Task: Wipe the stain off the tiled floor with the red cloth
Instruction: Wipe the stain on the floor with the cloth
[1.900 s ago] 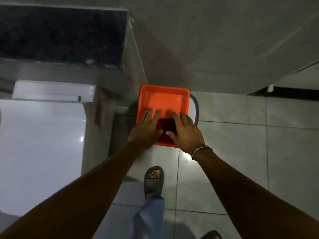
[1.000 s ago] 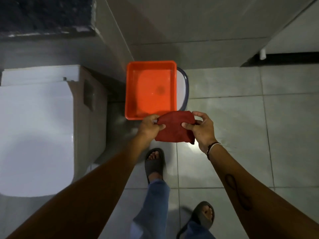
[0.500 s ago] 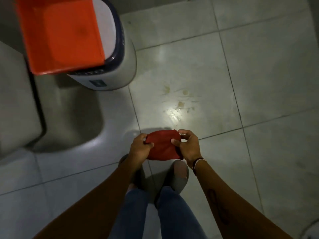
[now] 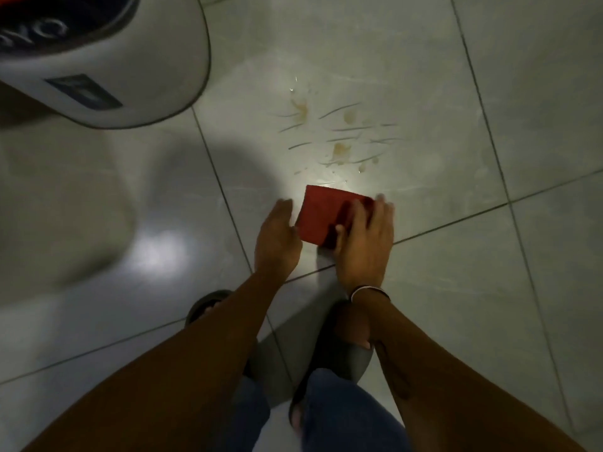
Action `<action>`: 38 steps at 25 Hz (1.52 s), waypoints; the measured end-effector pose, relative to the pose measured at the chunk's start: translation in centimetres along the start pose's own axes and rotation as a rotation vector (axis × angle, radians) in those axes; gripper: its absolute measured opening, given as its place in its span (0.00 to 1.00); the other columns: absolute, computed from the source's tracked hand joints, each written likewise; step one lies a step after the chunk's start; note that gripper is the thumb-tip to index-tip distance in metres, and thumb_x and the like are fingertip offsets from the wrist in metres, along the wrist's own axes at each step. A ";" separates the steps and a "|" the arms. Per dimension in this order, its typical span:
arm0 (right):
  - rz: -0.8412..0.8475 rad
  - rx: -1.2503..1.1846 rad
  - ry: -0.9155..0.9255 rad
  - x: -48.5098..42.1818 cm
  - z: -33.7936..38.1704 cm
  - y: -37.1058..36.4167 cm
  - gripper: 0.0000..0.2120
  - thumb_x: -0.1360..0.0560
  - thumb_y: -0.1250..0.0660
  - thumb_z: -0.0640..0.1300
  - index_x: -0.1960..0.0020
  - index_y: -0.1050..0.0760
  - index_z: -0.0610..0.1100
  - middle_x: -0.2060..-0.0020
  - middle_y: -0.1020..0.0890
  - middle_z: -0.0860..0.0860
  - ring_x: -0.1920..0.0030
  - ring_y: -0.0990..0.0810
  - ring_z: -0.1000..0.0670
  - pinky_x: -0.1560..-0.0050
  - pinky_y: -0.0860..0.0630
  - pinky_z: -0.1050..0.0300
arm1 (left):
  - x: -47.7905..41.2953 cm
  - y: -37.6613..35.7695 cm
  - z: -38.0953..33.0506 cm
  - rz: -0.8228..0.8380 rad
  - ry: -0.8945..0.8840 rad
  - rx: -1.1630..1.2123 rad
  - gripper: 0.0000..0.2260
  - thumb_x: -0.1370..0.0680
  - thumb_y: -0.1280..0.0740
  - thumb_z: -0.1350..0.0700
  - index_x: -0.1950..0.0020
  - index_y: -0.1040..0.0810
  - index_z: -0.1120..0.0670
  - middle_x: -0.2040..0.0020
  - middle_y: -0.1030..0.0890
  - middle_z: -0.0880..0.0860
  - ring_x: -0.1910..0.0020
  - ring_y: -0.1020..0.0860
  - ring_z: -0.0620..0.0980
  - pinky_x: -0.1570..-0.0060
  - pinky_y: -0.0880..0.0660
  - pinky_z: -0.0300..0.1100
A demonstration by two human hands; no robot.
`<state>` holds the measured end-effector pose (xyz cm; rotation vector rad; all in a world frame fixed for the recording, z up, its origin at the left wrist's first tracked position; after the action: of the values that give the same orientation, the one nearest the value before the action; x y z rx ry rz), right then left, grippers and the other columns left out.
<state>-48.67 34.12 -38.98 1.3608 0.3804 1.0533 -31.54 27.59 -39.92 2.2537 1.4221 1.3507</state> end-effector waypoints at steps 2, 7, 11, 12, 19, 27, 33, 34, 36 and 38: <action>0.150 0.112 0.145 -1.3 1.0 -4.1 0.33 0.11 0.45 0.56 0.11 0.48 0.45 0.11 0.49 0.40 0.11 0.52 0.35 0.12 0.52 0.35 | -1.0 -1.1 1.6 -0.008 -0.117 -0.269 0.30 0.16 0.40 0.63 0.16 0.46 0.57 0.14 0.46 0.57 0.15 0.48 0.57 0.17 0.44 0.50; 0.071 0.197 0.209 -3.3 2.2 -7.7 0.34 0.11 0.54 0.60 0.10 0.55 0.46 0.11 0.53 0.40 0.11 0.54 0.35 0.12 0.53 0.34 | -2.2 -3.2 3.8 0.061 -0.336 -0.572 0.41 0.20 0.34 0.54 0.15 0.57 0.55 0.14 0.61 0.57 0.15 0.62 0.57 0.16 0.52 0.58; 0.117 0.200 0.445 0.3 -0.1 -8.5 0.32 0.11 0.52 0.59 0.10 0.53 0.51 0.11 0.53 0.43 0.11 0.56 0.38 0.12 0.56 0.34 | -2.9 -2.3 3.0 0.113 -0.512 -0.720 0.42 0.20 0.34 0.45 0.15 0.55 0.56 0.14 0.57 0.56 0.14 0.59 0.57 0.17 0.52 0.58; 0.121 0.204 0.379 0.0 -1.9 -8.0 0.32 0.11 0.52 0.59 0.10 0.53 0.51 0.11 0.54 0.44 0.11 0.56 0.38 0.12 0.56 0.33 | -3.4 -2.0 3.1 0.131 -0.499 -0.736 0.45 0.21 0.32 0.44 0.15 0.55 0.55 0.14 0.58 0.56 0.14 0.59 0.57 0.16 0.52 0.58; 0.073 0.173 0.188 -5.9 2.0 -7.5 0.32 0.11 0.51 0.58 0.10 0.54 0.51 0.11 0.55 0.41 0.11 0.57 0.34 0.14 0.56 0.28 | -4.7 -0.5 2.8 0.098 -0.417 -0.699 0.57 0.29 0.24 0.39 0.15 0.57 0.57 0.14 0.60 0.56 0.15 0.60 0.56 0.16 0.52 0.55; -0.016 0.058 -0.284 -6.6 -6.4 -4.7 0.34 0.13 0.54 0.62 0.10 0.57 0.53 0.11 0.55 0.41 0.12 0.55 0.32 0.15 0.49 0.26 | -5.6 -0.3 3.7 0.102 -0.359 -0.664 0.60 0.31 0.24 0.35 0.15 0.60 0.55 0.14 0.62 0.54 0.15 0.61 0.55 0.16 0.55 0.53; 0.142 0.212 0.248 -3.3 1.0 -7.7 0.34 0.13 0.54 0.64 0.10 0.55 0.54 0.11 0.56 0.43 0.11 0.56 0.35 0.14 0.57 0.30 | -5.6 -0.2 3.6 0.100 -0.356 -0.664 0.60 0.31 0.25 0.35 0.15 0.62 0.54 0.14 0.64 0.53 0.15 0.64 0.54 0.16 0.58 0.53; 0.161 0.218 0.216 -1.9 -1.0 -7.4 0.35 0.14 0.54 0.66 0.10 0.56 0.55 0.11 0.57 0.44 0.11 0.57 0.36 0.14 0.56 0.29 | -5.8 -0.3 3.6 0.101 -0.352 -0.662 0.60 0.31 0.25 0.35 0.16 0.63 0.54 0.15 0.65 0.53 0.15 0.64 0.54 0.16 0.59 0.52; 0.132 0.198 0.051 -3.9 -4.7 -5.8 0.36 0.14 0.54 0.67 0.11 0.57 0.56 0.11 0.57 0.44 0.11 0.56 0.35 0.15 0.52 0.26 | -5.9 -0.5 3.8 0.104 -0.345 -0.664 0.60 0.31 0.25 0.34 0.16 0.64 0.53 0.15 0.66 0.52 0.16 0.65 0.53 0.17 0.60 0.52; 0.047 0.103 -0.151 -9.4 -5.0 -4.1 0.36 0.14 0.53 0.67 0.11 0.57 0.56 0.11 0.57 0.43 0.12 0.56 0.33 0.16 0.51 0.24 | -5.9 -0.6 4.1 0.089 -0.358 -0.649 0.60 0.31 0.26 0.34 0.16 0.63 0.53 0.14 0.65 0.52 0.15 0.65 0.53 0.18 0.61 0.51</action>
<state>-55.75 30.34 -47.02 1.5373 0.2953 0.9736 -29.73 24.56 -46.19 1.9860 0.6476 1.1325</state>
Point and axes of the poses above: each hand's wrist, its own x-axis away from the middle knuckle, its own y-axis out of the back of the hand, z = x × y, the point moved 10 cm from there along -x, towards the middle knuckle
